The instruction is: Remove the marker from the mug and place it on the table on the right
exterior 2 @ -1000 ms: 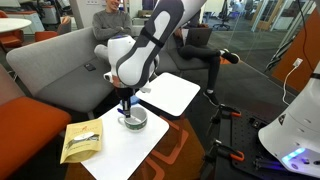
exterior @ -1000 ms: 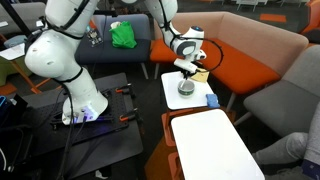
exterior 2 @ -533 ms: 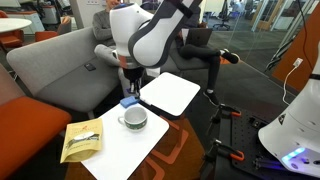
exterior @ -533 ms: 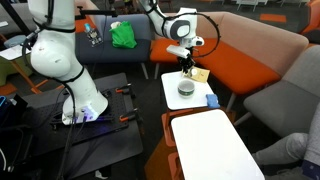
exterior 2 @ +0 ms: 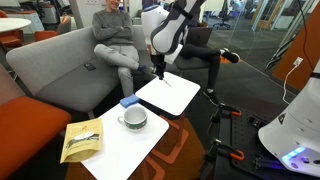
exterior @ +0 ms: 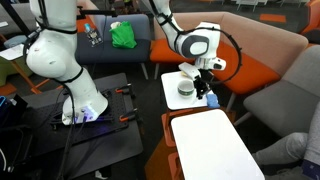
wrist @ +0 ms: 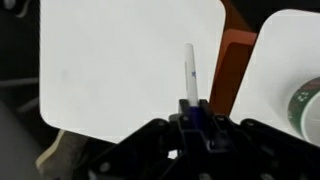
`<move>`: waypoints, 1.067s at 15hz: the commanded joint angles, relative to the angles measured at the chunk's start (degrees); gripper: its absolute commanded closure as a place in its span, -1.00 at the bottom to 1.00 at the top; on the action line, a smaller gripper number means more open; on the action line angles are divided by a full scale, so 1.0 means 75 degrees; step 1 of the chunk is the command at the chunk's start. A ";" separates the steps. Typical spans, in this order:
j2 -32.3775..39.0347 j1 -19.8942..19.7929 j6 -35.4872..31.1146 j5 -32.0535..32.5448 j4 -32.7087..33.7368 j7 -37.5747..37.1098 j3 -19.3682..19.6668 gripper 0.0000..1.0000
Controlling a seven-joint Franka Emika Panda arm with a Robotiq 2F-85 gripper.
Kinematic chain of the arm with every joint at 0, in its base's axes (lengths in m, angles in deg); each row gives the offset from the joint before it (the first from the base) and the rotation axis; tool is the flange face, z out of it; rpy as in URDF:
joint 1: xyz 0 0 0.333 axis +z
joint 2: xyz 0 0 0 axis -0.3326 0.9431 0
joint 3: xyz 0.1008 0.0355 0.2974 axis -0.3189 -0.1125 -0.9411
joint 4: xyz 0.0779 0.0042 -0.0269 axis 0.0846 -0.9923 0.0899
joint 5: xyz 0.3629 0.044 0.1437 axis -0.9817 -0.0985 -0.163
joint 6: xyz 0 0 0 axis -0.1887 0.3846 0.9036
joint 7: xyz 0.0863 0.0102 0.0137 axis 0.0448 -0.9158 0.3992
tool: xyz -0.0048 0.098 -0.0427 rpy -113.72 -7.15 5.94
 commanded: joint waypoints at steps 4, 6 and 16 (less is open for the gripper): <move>0.0550 -0.0693 -0.0508 -0.0530 0.0378 0.0029 0.0027 0.93; 0.0667 -0.0740 -0.0535 -0.0536 0.0440 0.0033 0.0043 0.70; 0.2379 -0.0721 0.1193 -0.1019 0.2540 -0.1196 0.0396 0.93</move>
